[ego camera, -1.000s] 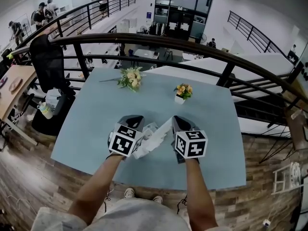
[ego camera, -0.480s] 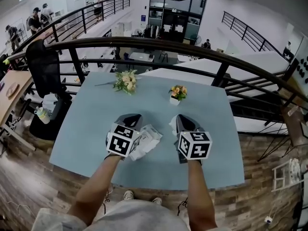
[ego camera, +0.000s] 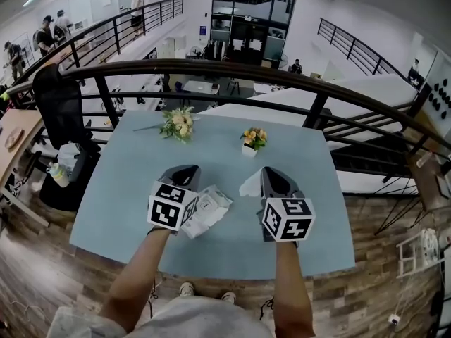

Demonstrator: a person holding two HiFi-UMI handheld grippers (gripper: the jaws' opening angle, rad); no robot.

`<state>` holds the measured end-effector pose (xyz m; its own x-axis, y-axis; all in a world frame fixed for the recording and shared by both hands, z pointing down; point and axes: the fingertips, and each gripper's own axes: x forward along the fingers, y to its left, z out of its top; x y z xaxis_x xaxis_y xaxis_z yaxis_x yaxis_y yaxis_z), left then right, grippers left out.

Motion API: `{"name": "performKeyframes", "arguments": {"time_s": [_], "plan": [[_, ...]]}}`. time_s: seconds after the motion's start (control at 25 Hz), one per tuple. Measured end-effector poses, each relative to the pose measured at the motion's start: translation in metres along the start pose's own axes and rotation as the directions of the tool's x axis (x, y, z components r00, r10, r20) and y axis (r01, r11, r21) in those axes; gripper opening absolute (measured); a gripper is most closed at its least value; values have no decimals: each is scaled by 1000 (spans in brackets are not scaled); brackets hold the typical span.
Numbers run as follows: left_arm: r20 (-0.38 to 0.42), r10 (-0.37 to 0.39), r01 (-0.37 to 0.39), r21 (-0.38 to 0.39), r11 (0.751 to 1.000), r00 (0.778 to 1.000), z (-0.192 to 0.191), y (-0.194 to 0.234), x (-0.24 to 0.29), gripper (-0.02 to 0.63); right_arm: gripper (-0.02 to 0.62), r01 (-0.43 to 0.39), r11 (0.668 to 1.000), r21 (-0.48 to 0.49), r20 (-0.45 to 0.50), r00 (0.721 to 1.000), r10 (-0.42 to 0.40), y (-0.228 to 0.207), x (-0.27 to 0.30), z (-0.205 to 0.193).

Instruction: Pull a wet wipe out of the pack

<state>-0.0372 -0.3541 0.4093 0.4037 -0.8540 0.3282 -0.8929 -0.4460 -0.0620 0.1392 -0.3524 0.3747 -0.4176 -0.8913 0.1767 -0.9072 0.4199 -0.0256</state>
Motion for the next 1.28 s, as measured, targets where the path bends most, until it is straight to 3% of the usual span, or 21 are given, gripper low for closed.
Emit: {"name": "performKeyframes", "arguments": {"time_s": [0.16, 1.28], "plan": [[40, 12, -10, -44, 999, 999, 6, 5, -5, -6, 3, 18, 1000, -22, 10, 1000, -18, -3, -5, 3], [18, 27, -27, -22, 999, 999, 0, 13, -13, -6, 3, 3, 1000, -27, 14, 1000, -3, 5, -4, 5]]}}
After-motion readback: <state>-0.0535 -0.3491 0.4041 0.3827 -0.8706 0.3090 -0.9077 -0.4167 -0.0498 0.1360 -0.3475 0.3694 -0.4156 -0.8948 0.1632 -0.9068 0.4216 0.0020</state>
